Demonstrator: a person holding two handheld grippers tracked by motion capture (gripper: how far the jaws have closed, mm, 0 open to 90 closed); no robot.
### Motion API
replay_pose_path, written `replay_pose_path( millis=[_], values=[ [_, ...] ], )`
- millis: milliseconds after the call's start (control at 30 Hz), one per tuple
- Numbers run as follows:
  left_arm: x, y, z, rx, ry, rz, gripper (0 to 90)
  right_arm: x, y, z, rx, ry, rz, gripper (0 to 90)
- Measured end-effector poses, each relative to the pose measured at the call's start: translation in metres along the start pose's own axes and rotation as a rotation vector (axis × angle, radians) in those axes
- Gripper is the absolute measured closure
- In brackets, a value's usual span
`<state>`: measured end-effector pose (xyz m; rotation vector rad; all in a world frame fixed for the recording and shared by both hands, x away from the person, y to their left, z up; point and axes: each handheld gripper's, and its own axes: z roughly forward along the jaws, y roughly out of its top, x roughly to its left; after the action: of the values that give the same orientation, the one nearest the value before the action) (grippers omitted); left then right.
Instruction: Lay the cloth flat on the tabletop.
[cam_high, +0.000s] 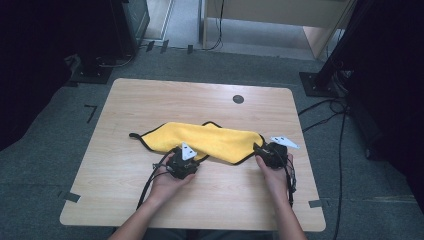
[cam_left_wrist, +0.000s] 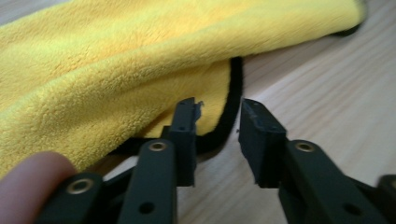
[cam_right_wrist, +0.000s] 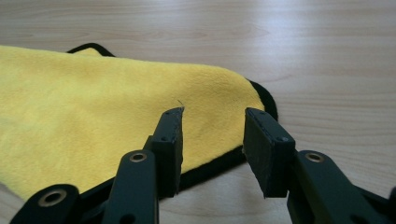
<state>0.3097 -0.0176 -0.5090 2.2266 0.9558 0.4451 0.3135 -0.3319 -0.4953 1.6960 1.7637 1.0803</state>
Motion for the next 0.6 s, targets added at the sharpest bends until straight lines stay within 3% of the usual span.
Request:
replay_pose_path(
  millis=[167, 267, 433, 600],
  values=[
    [0.002, -0.002, -0.003, 0.014, 0.008, 0.006, 81.5, -0.008, -0.004, 0.001, 0.013, -0.021, 0.011, 59.0],
    [0.005, -0.011, -0.014, 0.009, -0.041, 0.013, 83.8, -0.01, -0.005, 0.0, 0.008, -0.031, -0.011, 59.1],
    [0.017, -0.041, -0.044, -0.003, -0.091, 0.016, 83.9, -0.009, -0.005, -0.001, 0.01, -0.022, -0.024, 59.1],
    [0.037, -0.078, -0.077, 0.023, -0.094, 0.008, 83.9, -0.006, -0.006, 0.001, 0.02, -0.032, -0.046, 59.1]
  ],
)
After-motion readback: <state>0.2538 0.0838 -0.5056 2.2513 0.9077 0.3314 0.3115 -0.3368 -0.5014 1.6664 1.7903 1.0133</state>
